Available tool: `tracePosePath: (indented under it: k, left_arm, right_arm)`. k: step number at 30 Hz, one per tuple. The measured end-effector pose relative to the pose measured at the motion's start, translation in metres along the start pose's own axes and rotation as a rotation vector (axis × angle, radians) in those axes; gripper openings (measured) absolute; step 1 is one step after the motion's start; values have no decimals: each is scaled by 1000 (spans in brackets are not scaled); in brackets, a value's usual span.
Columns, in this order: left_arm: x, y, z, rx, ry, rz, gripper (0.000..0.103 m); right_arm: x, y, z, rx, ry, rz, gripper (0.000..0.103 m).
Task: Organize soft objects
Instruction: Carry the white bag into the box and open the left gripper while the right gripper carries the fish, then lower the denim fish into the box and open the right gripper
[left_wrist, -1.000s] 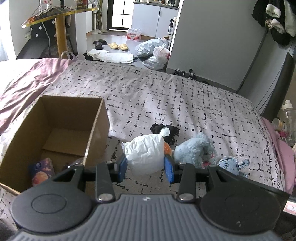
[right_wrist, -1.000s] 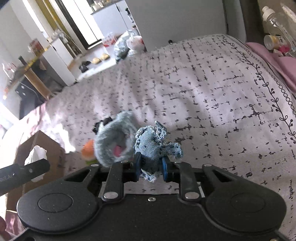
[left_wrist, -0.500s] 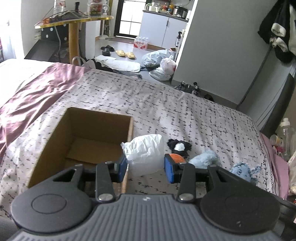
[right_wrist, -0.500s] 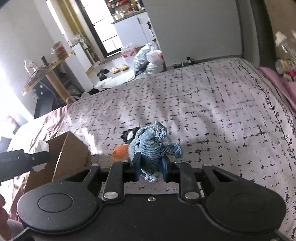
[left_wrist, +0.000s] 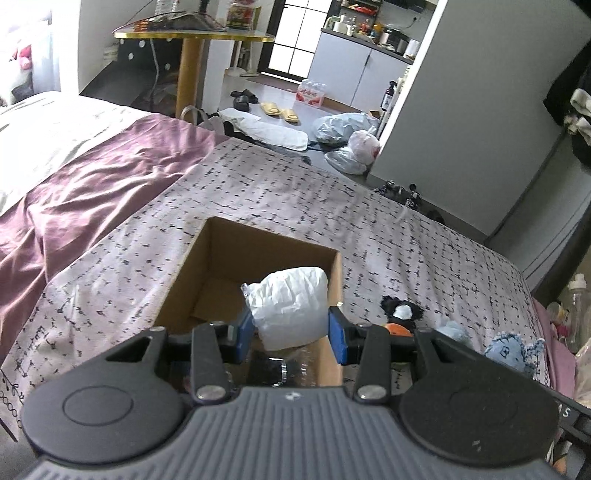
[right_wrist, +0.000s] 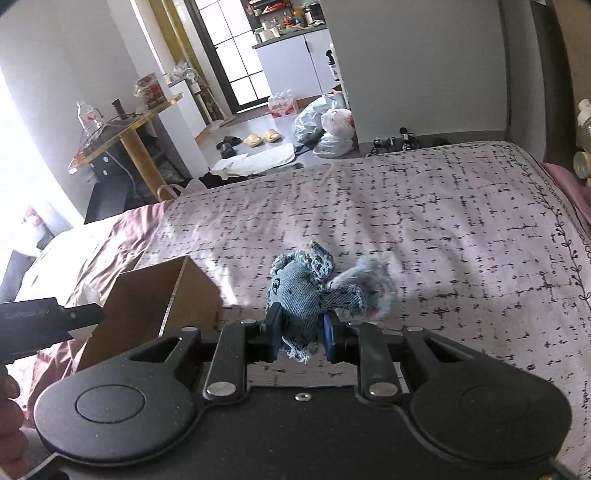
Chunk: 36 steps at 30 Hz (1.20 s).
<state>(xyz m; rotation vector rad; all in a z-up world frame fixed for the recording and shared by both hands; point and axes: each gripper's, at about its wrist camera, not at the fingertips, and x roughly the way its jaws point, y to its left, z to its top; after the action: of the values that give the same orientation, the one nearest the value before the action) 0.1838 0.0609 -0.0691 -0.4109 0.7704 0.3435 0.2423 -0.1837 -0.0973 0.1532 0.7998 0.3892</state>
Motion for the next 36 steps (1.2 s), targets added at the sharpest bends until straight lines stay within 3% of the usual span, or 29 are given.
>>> tracePosePath:
  k: [18, 25, 36]
  left_arm:
    - [18, 50, 20, -77, 48, -9, 42]
    - [18, 62, 32, -84, 52, -25, 53]
    - [7, 85, 39, -120, 50, -5, 60]
  right_arm:
    - [16, 76, 10, -21, 37, 84, 22]
    - [25, 102, 15, -33, 62, 113, 23]
    - [49, 140, 12, -56, 125, 152, 23]
